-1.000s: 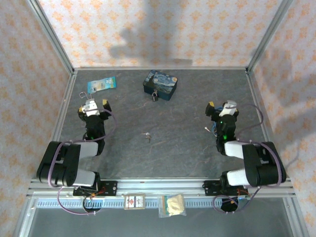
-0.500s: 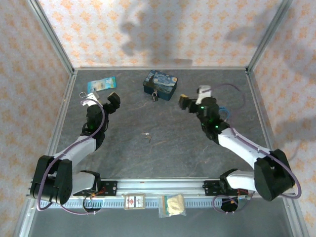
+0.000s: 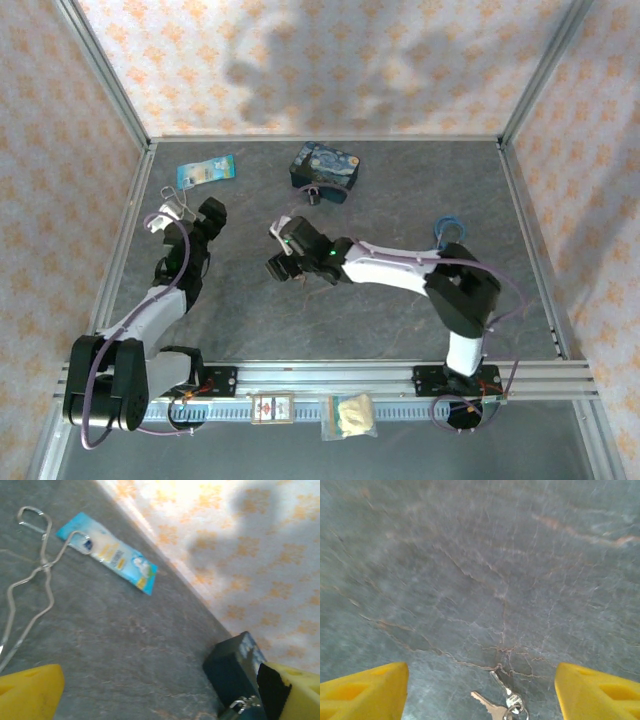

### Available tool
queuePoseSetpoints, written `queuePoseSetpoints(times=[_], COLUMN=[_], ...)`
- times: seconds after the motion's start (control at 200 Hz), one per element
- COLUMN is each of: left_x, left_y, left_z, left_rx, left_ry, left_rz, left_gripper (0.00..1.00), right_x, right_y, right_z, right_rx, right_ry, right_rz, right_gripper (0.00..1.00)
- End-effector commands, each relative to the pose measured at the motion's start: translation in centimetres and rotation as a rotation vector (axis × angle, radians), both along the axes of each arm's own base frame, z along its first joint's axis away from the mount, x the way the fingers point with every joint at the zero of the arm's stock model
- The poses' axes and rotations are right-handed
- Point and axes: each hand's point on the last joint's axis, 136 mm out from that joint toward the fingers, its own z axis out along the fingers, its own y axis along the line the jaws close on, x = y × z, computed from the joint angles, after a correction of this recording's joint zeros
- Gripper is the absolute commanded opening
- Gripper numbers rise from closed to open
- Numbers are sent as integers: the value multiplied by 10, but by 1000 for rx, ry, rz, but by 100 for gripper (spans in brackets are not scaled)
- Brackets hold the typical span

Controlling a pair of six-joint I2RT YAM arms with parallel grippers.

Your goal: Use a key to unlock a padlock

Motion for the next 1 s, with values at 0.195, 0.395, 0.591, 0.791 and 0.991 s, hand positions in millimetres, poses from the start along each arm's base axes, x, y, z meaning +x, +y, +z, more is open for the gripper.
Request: queuePoseSetpoints(times=[0.195,0.395,0.591,0.791,0.991], left_x=[-6,-8,-9,-9,-6], left_y=[1,0,-4,-9,-17], left_z=[-12,-11,-11,-9,3], left_rx=[-28,-20,-35,-53,-80], left_ry=[15,4,-11,-27,-68], left_rz=[-9,-22,-38,-64,-100], left_gripper=[99,99,99,99,99], right_x=[7,13,17,25,9], right_y=[-30,-34,-41,-71,-98], right_z=[-53,-65,-75,-75,-80], right_rx=[-307,-330,-342,-302,-229], right_ry=[74,81,93,146,258], right_rz=[-47,-110,-182,-321,-366], right_gripper=[65,60,54,42,40])
